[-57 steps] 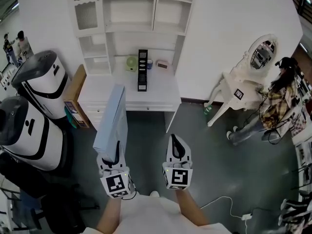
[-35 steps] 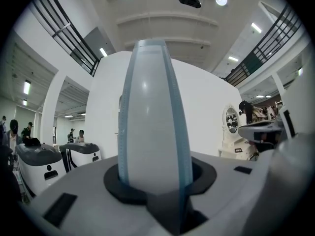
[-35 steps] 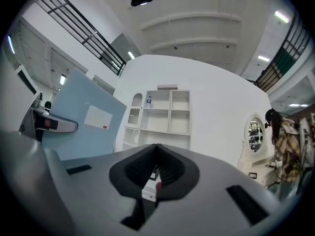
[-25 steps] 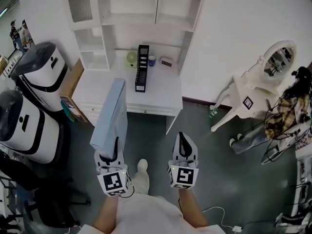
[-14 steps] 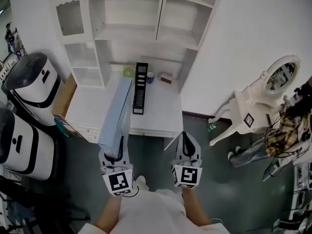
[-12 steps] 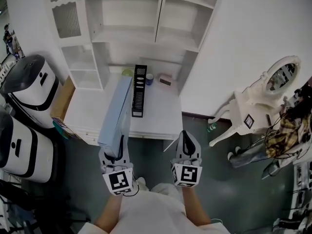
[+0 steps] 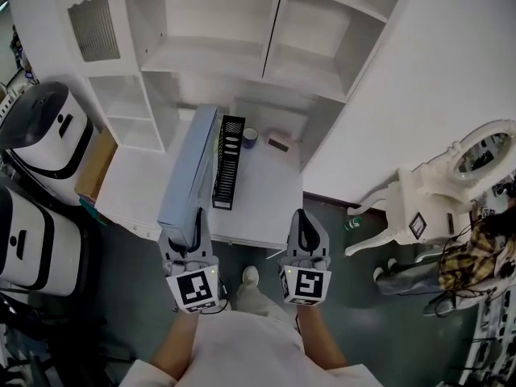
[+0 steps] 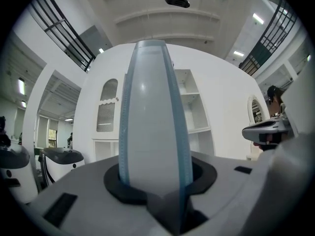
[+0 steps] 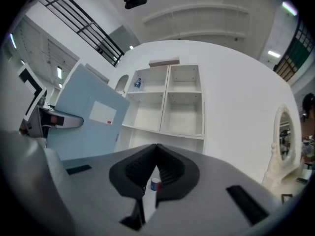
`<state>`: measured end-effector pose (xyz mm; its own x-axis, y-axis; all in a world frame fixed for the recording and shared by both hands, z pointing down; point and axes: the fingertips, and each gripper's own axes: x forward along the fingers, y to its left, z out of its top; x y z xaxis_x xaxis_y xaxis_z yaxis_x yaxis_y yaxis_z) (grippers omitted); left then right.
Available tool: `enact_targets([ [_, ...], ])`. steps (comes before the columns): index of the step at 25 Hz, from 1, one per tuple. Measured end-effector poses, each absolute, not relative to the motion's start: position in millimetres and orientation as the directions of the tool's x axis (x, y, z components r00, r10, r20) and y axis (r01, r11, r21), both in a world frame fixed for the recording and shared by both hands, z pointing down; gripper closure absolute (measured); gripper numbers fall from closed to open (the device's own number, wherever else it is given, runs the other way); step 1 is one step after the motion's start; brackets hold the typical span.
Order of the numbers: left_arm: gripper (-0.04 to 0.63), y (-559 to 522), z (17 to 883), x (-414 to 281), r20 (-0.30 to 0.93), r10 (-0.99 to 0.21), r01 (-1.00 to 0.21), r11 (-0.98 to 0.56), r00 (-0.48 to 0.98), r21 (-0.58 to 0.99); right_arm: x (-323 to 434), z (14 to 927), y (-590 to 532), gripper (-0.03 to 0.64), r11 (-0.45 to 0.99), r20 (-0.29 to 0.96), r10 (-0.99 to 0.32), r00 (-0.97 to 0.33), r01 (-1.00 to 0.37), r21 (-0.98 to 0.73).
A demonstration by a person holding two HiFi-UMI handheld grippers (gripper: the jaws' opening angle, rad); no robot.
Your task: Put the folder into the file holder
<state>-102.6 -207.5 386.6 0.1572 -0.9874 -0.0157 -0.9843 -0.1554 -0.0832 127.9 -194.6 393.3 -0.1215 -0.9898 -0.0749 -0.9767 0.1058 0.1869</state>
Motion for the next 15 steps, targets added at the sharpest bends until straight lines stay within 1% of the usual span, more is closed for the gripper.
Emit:
enact_targets([
  [8,0.445,-294,395,-57,-0.016,-0.997,-0.992,-0.071,0.073,-0.104,174,397,-299,0.618,0.19,-0.093,-0.974,-0.206,-0.97,0.153],
  [15,0.445,-341,405,-30,-0.028,-0.999,-0.996,-0.042,0.044,-0.082,207,401,-348,0.619,0.229,-0.085,-0.967,-0.24,-0.966,0.121],
])
